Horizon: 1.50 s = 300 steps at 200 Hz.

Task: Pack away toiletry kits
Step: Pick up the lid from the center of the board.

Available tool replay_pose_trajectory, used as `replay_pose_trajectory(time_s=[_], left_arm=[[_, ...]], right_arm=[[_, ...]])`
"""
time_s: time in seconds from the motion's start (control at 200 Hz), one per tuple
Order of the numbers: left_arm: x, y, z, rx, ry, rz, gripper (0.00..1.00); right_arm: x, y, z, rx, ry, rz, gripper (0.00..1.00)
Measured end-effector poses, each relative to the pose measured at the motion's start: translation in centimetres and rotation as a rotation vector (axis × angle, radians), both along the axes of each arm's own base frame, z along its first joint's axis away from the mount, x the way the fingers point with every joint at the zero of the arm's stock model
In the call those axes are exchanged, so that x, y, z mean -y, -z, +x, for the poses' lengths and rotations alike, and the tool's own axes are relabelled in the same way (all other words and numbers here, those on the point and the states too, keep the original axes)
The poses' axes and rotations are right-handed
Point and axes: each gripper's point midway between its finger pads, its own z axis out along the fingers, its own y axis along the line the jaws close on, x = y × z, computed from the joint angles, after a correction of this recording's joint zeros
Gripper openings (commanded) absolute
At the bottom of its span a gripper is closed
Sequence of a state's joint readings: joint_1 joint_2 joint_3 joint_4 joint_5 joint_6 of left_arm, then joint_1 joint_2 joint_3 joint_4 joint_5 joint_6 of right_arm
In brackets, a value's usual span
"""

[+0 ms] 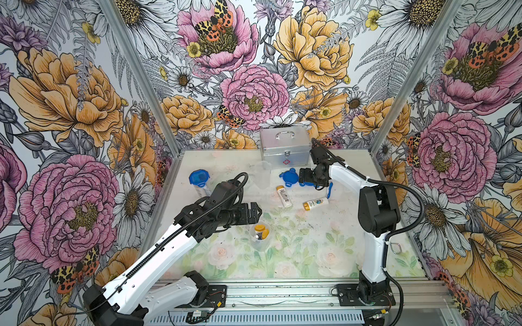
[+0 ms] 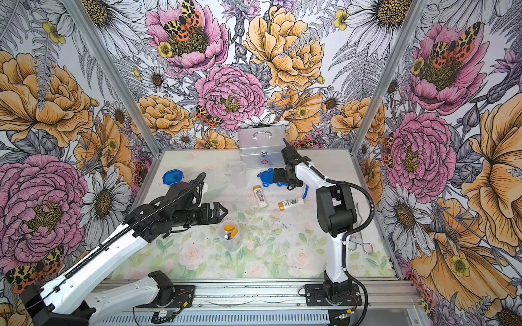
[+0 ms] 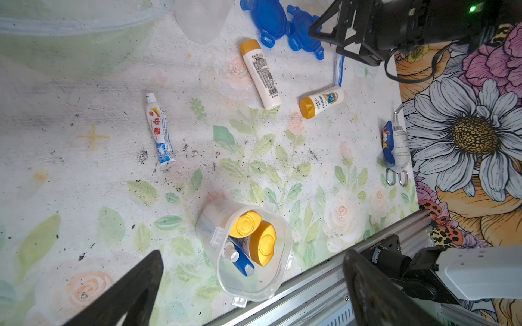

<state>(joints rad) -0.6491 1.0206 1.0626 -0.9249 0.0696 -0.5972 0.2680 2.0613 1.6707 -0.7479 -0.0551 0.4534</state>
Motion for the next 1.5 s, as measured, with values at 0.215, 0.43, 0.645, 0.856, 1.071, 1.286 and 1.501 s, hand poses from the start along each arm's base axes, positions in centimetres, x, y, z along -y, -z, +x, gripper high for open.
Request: replay_pose_trajectory(time_s=[0.215, 0.43, 0.645, 0.856, 1.071, 1.286, 1.501], left_arm=[[-0.5, 0.0, 0.7, -0.007, -0.029, 0.002, 0.99], [-0.3, 0.0, 1.8, -0.023, -0.044, 0.007, 0.99], [-0.4, 0.5, 2.4, -0.041, -0.059, 0.018, 0.99], [-0.8, 0.8, 3.0, -0.056, -0.078, 0.014, 0.99], [-0.7, 1.3, 3.2, -0.070, -0.079, 0.018, 0.99], [-0.7, 1.2, 3.3, -0.068, -0.079, 0.015, 0.99], [-0.8, 1.2, 3.5, -0.065, -0.085, 0.012, 0.99]], right_arm=[[2.2, 2.1, 2.7, -0.015, 0.048, -0.034, 1.00], [2.3, 4.4, 3.9, -0.048, 0.055, -0.061, 1.00], [2.2, 4.1, 5.7, -0.013, 0.061, -0.068, 0.99], [2.2, 5.2, 5.3, -0.043, 0.042, -0.089, 0.99], [1.9, 5.9, 5.0, -0.055, 0.010, -0.115, 0.99], [1.6, 6.1, 5.0, -0.056, -0.015, -0.140, 0.87], [1.8, 6.1, 5.0, -0.055, -0.020, -0.153, 0.77]])
